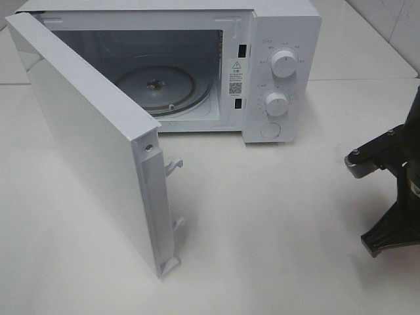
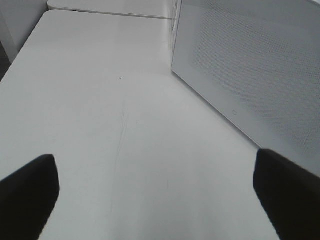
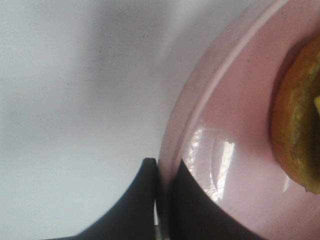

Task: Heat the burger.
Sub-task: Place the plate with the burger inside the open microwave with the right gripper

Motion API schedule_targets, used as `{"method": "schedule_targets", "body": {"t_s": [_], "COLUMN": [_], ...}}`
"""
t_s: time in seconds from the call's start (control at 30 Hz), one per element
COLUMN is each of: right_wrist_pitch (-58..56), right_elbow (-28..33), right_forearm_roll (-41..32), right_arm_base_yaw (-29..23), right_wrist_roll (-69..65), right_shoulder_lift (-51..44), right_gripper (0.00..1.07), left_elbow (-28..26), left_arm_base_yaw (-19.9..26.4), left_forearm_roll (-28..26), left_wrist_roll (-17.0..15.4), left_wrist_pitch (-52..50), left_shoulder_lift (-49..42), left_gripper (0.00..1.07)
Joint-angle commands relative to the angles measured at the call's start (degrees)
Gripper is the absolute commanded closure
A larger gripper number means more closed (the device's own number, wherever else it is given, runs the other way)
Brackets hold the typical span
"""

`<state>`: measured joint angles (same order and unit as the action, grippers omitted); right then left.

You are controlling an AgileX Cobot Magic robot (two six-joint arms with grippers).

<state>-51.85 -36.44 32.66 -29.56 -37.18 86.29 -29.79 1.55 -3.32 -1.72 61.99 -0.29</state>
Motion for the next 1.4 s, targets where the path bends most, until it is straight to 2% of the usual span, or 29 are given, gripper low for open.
{"method": "schedule_targets", "body": {"t_s": [0.03,0.2,0.37,0.43,0.53,0.7,0.8,0.87,0.97,1.03,1.2,1.4], "right_wrist_pitch": [-2.98,-3.61,-3.95,-4.53,-4.53,-4.7,-4.7,-4.81,-4.81,-4.81,-4.76,-3.9], "right_elbow": [0.11,0.17,0.17,0.17,0.17,0.17,0.17,0.17,0.17,0.17,0.17,0.17], "right_forearm_roll": [2.58,2.29,2.29,2.29,2.29,2.29,2.29,2.29,2.29,2.29,2.29,2.41], "right_arm_base_yaw": [-1.26,-5.79,-7.85,-10.66,-11.34,-16.79,-17.53,-20.74,-21.66,-25.27,-29.56,-31.46], "right_wrist_roll": [0.4,1.66,2.12,2.92,3.15,3.95,4.13,4.87,5.04,5.16,6.53,9.05], "right_shoulder_lift": [-1.26,-3.04,-3.61,-3.61,-3.61,-3.61,-3.61,-3.61,-3.61,-3.61,-3.61,-3.61], "right_gripper": [1.07,1.07,1.07,1.07,1.07,1.07,1.07,1.07,1.07,1.07,1.07,1.07], "left_elbow": [0.17,0.17,0.17,0.17,0.17,0.17,0.17,0.17,0.17,0.17,0.17,0.17], "left_arm_base_yaw": [-0.06,-0.06,-0.06,-0.06,-0.06,-0.06,-0.06,-0.06,-0.06,-0.06,-0.06,-0.06], "left_forearm_roll": [-0.34,-0.34,-0.34,-0.34,-0.34,-0.34,-0.34,-0.34,-0.34,-0.34,-0.34,-0.34], "left_wrist_roll": [0.11,0.11,0.11,0.11,0.11,0.11,0.11,0.11,0.11,0.11,0.11,0.11], "left_wrist_pitch": [-0.86,-0.86,-0.86,-0.86,-0.86,-0.86,-0.86,-0.86,-0.86,-0.86,-0.86,-0.86], "left_shoulder_lift": [-1.32,-1.32,-1.32,-1.32,-1.32,-1.32,-1.32,-1.32,-1.32,-1.32,-1.32,-1.32], "left_gripper": [0.09,0.09,0.09,0.09,0.09,0.09,0.09,0.09,0.09,0.09,0.09,0.09]}}
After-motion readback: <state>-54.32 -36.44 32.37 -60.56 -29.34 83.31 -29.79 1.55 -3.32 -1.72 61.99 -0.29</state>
